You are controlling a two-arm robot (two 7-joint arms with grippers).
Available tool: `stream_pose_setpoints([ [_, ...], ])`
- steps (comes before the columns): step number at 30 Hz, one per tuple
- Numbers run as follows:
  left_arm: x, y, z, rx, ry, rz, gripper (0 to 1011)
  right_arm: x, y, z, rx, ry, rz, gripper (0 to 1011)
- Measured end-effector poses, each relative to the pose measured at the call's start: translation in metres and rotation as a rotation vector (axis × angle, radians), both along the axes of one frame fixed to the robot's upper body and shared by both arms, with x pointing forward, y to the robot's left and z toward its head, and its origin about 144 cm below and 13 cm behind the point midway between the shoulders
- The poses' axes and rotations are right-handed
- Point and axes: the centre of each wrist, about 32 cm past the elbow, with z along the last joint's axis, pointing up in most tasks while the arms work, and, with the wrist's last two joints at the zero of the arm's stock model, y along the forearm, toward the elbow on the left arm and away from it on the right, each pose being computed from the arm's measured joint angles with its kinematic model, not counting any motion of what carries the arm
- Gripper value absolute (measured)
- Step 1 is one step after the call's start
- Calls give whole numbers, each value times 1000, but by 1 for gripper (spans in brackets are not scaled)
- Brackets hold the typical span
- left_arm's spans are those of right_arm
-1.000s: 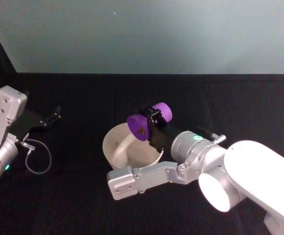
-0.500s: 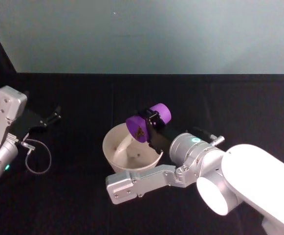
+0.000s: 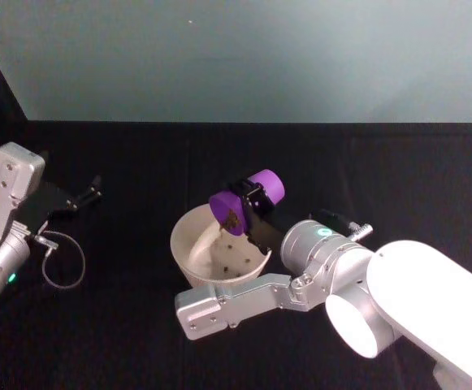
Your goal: Pick up the cup and pour the mung beans from the cup into the bowl.
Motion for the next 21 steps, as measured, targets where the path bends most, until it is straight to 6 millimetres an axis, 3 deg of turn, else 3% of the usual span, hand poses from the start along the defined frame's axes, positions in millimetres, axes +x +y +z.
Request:
stream_pose_setpoints([
  [21,0,0,0,0,0,0,1000,-2,0,1,-13,-9,5,728],
])
